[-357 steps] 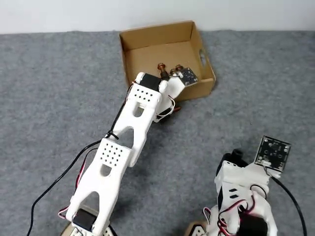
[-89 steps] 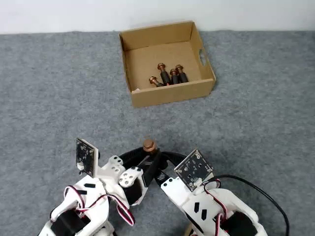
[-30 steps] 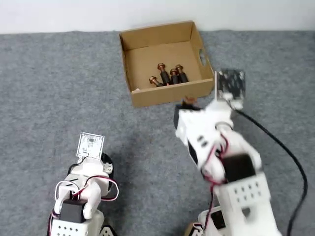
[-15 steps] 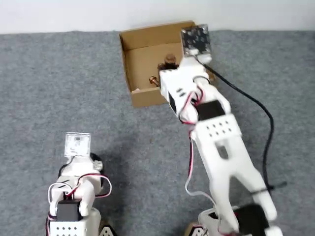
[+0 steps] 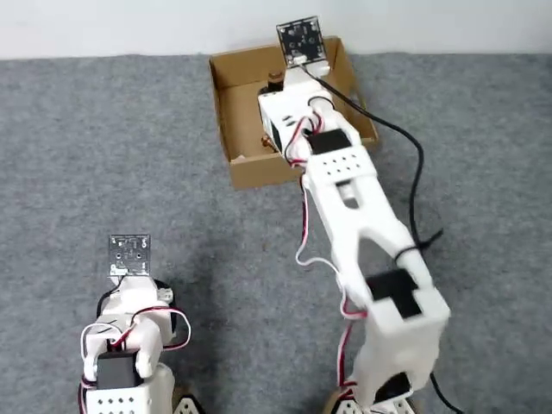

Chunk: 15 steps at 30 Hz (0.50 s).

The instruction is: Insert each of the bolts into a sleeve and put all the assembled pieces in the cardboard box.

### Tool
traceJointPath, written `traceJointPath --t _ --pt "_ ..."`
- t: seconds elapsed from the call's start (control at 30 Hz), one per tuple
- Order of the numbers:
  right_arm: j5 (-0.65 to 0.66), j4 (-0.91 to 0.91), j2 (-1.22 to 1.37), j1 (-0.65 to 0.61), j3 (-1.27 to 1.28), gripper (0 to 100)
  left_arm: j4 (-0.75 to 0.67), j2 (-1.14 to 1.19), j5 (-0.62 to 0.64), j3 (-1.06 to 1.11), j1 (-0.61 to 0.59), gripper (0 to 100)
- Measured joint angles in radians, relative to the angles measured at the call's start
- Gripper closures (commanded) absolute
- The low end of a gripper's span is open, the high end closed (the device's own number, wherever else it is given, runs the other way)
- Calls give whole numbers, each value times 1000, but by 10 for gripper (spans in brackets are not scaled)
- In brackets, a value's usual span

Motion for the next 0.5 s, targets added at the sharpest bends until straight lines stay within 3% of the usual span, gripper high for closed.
traceJointPath --t 0.2,0.5 --pt "0 0 215 -11 -153 991 5 0 0 0 0 994" --pt "3 0 376 -106 -173 989 5 0 0 0 0 994"
